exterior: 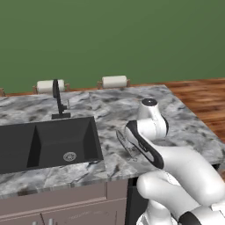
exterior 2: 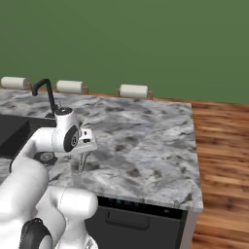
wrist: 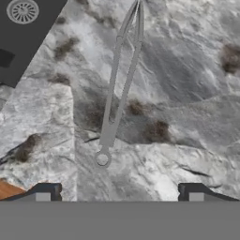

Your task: Pick up the tongs from the counter and place them near the plate next to the oven.

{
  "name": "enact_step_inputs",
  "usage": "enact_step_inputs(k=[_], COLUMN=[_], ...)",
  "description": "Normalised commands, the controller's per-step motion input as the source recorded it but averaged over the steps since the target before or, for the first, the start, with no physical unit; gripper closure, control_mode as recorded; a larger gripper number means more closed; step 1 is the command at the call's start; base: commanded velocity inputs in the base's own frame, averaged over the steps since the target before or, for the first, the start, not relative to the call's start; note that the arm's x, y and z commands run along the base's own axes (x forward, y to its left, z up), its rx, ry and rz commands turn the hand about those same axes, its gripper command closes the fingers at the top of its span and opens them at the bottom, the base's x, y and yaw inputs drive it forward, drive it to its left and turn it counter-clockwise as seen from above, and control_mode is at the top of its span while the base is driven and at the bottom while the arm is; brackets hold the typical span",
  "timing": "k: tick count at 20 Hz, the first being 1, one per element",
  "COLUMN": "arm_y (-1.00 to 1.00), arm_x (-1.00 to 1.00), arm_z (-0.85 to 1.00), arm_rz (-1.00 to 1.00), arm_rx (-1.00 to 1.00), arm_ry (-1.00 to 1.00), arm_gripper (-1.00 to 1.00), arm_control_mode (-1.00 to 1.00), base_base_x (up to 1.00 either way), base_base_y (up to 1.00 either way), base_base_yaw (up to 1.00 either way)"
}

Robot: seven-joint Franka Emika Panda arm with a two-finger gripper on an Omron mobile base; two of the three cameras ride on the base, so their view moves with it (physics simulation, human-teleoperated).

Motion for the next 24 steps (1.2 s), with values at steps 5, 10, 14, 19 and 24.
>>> enact_step_inputs(k=[5, 10, 14, 19, 24], arm_y=[0.04, 0.19, 0.18, 0.01, -0.05], arm_x=[0.42, 0.55, 0.53, 0.08, -0.15], arm_z=[-0.78, -0.02, 0.02, -0.04, -0.14], arm_rz=[0.03, -0.03, -0.12, -0.08, 0.00], arm_rx=[0.04, -0.01, 0.00, 0.00, 0.06], arm_ry=[0.11, 0.26, 0.32, 0.18, 0.00], arm_gripper=[-1.00, -1.00, -1.00, -1.00, -1.00], arm_control_mode=[-1.00, -1.00, -1.00, -1.00, -1.00], base_base_x=[0.00, 0.00, 0.00, 0.00, 0.00], base_base_y=[0.00, 0.00, 0.00, 0.00, 0.00], base_base_yaw=[0.00, 0.00, 0.00, 0.00, 0.00])
